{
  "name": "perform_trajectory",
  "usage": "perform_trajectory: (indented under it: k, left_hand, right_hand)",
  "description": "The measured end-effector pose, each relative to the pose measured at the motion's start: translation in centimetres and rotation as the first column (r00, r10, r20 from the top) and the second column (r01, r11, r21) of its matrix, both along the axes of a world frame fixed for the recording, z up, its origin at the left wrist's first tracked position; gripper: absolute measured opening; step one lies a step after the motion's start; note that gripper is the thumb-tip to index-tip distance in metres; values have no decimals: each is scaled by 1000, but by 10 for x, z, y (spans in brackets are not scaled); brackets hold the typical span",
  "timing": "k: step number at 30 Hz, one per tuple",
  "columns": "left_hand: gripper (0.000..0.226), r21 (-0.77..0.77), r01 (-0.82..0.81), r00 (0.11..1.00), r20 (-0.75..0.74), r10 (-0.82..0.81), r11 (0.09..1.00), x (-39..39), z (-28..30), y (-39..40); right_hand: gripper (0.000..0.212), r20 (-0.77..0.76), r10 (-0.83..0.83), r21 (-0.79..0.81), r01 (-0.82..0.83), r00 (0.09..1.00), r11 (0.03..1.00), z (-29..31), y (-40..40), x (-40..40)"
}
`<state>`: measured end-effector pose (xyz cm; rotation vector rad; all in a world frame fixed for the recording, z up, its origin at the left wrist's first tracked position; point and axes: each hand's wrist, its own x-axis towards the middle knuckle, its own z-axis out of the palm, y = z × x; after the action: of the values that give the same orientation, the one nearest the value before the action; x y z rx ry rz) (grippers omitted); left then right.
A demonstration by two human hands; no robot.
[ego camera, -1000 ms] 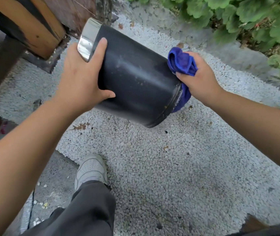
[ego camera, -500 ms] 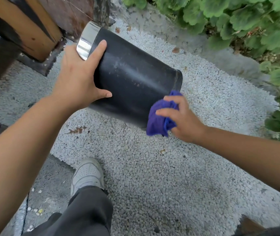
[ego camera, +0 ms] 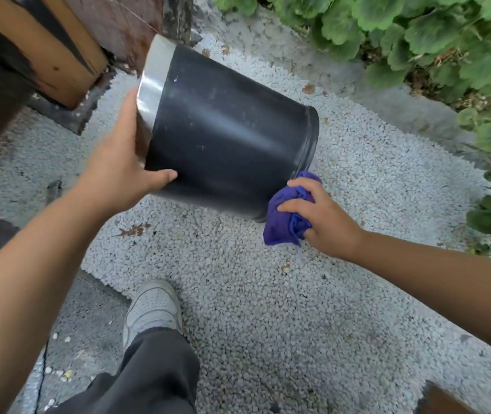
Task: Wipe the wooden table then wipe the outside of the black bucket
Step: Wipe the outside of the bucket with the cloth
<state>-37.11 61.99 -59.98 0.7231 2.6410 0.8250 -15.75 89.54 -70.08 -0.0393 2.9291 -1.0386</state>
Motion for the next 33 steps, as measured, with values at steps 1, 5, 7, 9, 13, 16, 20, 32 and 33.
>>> perform_trajectory:
  k: [1,5,7,9,13,16,20,32,33]
  left_hand:
    - [120,-15,6,1000,16,-6,1000,2,-3,-1]
    - [111,20,32,990,136,-35,999,-12,-3,3]
    - [106,16,29,993,115,-31,999,-18,1,8]
    - [99,-6,48,998,42,-48,999,-22,8,14]
    - [82,337,162,960,165,-227,928,-25,33,27]
    - [87,616,137,867,304,-395,776,-12,31,29]
    - [98,179,326,936,81,-344,928,20,6,10]
    - [85,-227,271,939,-150,-308,935,11,7,37]
    - [86,-245,272,937,-150,-314,931,10,8,39]
  right_hand:
    - [62,15,-35,-24,35,999,999,2,2,-5]
    - [51,33,-177,-189,180,984,965,11,3,-37]
    - [46,65,-262,-327,269,963,906,18,1,-49]
    - [44,102,-310,-414,323,945,851,24,2,-53]
    - [38,160,-393,-596,406,905,692,34,13,-47]
    - [36,235,-447,-714,465,863,523,28,25,-38]
    - [40,295,-452,-689,515,842,510,16,28,-41]
    - [51,132,-447,-319,465,885,826,5,19,-27]
    - [53,119,-442,-318,455,889,832,4,19,-23]
